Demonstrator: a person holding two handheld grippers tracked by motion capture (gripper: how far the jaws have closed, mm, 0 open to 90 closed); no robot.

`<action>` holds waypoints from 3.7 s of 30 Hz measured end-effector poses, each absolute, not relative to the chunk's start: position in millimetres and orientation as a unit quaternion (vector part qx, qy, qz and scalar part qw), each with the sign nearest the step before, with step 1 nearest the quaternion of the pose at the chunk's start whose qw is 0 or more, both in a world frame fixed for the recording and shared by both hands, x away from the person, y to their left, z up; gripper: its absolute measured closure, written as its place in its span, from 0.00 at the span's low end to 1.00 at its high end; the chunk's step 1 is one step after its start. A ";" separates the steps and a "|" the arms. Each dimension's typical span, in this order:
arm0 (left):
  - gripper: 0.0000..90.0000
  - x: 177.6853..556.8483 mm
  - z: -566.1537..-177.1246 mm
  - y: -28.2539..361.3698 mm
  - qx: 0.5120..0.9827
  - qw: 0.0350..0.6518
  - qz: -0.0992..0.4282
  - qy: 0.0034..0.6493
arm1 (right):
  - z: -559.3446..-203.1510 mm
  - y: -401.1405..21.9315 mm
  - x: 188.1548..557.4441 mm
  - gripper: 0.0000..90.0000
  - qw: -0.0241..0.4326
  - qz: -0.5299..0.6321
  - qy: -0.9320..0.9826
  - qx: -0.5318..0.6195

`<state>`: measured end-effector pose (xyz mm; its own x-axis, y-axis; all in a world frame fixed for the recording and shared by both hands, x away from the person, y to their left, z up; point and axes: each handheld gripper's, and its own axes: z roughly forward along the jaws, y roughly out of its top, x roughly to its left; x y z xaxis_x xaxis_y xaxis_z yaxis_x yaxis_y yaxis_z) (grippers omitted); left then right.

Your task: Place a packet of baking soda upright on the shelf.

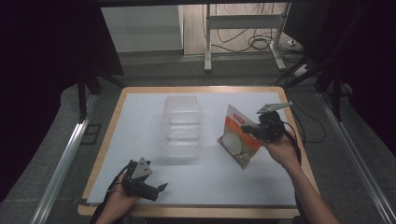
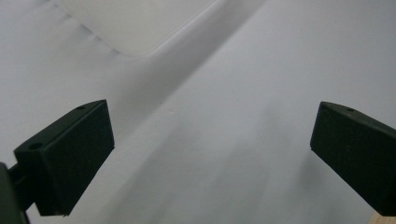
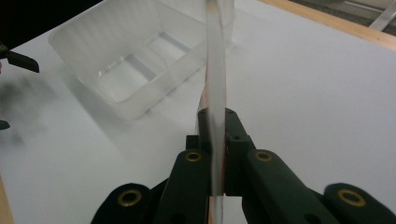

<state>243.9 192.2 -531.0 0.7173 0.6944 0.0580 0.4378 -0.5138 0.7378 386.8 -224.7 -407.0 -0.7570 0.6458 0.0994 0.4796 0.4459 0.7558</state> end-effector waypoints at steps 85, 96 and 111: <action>0.00 242.7 -530.7 194.4 0.851 0.373 0.173 0.328 | -363.4 -18.8 425.1 0.98 0.062 0.415 0.890 0.177; 0.00 242.5 -530.7 194.2 0.851 0.372 0.173 0.327 | -391.5 -15.0 426.4 0.98 0.057 0.401 0.896 0.183; 0.00 242.6 -531.0 193.1 0.853 0.369 0.175 0.326 | -418.3 -43.3 430.9 0.96 0.068 0.394 0.894 0.200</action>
<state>242.6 193.1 -531.0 0.7262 0.6851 0.0577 0.4271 -0.5153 0.7430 430.9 -43.3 -418.3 -0.9105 0.4120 0.0356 0.3041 0.6088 0.7327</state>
